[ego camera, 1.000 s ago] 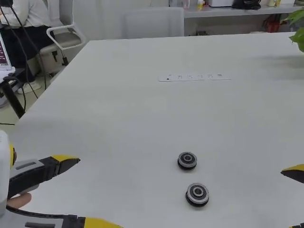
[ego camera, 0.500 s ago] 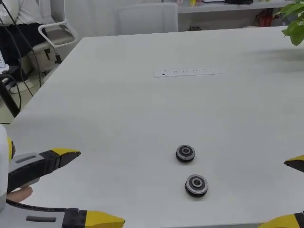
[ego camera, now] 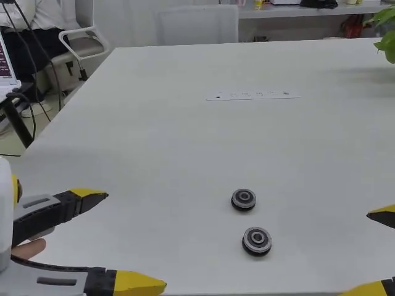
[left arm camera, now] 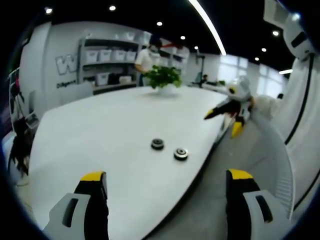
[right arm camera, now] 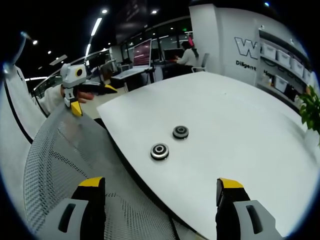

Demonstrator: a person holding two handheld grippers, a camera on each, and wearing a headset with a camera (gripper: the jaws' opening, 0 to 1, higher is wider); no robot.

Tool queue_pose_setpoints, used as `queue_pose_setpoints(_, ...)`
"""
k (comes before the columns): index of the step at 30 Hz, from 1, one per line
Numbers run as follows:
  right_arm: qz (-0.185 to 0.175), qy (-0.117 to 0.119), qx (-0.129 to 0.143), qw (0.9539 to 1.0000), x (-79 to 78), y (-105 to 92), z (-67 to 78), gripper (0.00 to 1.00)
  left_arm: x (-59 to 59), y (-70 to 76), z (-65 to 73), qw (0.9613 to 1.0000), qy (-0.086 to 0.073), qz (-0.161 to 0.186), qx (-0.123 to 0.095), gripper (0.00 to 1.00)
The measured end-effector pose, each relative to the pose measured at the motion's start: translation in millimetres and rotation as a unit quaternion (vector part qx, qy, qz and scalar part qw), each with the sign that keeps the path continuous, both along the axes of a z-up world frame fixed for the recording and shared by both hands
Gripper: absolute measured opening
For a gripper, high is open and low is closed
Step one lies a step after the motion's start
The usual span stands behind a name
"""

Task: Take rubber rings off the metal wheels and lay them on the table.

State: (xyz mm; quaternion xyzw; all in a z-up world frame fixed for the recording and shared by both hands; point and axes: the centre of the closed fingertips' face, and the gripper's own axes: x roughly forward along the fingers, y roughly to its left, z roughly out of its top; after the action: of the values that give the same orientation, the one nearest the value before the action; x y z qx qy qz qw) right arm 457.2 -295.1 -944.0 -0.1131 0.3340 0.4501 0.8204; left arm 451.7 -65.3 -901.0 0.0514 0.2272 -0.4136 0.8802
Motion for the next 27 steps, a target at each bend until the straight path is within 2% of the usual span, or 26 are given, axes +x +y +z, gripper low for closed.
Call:
queue_pose_setpoints(3,-0.001,-0.001,-0.002,1.0000,0.6,-0.7,-0.1,0.91,0.8,0.3,3.9,1.0000,-0.005,0.001,-0.005,1.00)
queue_pose_setpoints(5,-0.002,-0.001,0.001,1.0000,0.5,-1.1,0.8,0.91,4.9,1.0,7.1,0.9999,-0.014,0.006,-0.005,1.00)
queue_pose_setpoints(8,-0.002,-0.001,0.001,1.0000,2.0,-1.7,1.0,0.91,5.6,-1.5,11.2,0.9998,-0.017,0.002,-0.009,1.00)
queue_pose_setpoints(13,0.004,-0.005,-0.008,0.9999,6.0,-2.5,3.0,0.90,7.8,-6.3,16.7,0.9996,-0.027,-0.009,0.000,1.00)
queue_pose_setpoints(27,0.023,-0.030,-0.012,0.9992,33.2,3.8,24.7,0.88,25.9,-13.0,37.0,0.9975,-0.064,-0.027,0.010,1.00)
